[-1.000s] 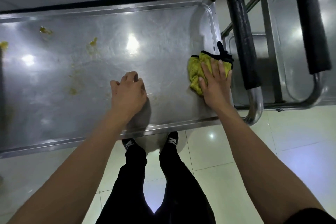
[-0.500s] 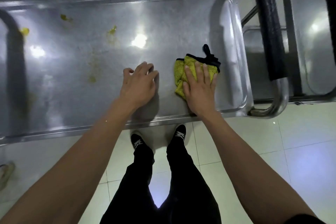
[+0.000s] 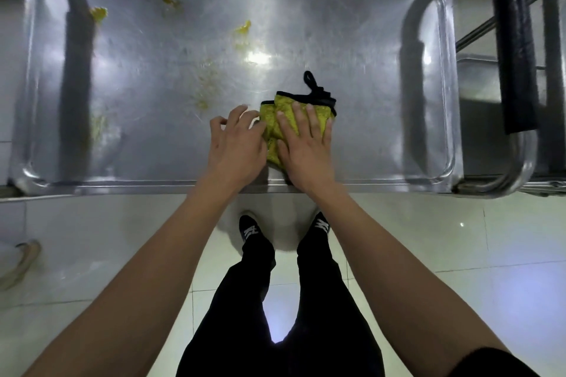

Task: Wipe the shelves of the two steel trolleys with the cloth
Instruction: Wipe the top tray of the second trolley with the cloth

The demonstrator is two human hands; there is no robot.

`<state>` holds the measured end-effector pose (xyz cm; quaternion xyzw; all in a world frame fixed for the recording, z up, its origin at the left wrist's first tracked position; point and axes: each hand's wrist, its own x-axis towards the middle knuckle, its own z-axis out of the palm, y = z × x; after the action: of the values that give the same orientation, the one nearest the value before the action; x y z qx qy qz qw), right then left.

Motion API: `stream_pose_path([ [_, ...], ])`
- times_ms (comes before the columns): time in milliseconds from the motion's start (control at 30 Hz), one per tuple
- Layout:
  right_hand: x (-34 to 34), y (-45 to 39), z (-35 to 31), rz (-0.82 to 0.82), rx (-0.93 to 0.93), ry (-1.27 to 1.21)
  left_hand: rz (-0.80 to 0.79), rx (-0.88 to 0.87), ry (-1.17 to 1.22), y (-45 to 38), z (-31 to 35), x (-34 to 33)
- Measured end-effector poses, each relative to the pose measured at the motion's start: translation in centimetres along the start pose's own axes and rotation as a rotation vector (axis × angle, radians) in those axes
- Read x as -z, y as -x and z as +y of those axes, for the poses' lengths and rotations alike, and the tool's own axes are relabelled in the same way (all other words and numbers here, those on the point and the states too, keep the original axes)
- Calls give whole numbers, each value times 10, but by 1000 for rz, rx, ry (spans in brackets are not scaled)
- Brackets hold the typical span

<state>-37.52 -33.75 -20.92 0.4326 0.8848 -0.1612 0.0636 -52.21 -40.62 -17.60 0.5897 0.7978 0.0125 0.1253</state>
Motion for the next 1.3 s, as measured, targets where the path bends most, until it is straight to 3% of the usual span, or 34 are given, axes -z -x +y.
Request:
stream_pose_path([
  [300,5,14,34,25,-6,-35,51,-30,36,9,28,-9],
  [467,18,36,114,40,-105,-53,65,-115,66,-5,87,-19],
  [667,43,65,227,40,-364,-14,-85,-1,-45,-10,138,-33],
  [767,54,73,263,47,-367,53,-92,6,-98,-10,159,-32],
  [1033,47,95,277,48,-356,23,-123,-11,-141,-7,192,-29],
  [1300,25,143,239,91,-346,-28,-123,-79,-115,-1,183,-31],
])
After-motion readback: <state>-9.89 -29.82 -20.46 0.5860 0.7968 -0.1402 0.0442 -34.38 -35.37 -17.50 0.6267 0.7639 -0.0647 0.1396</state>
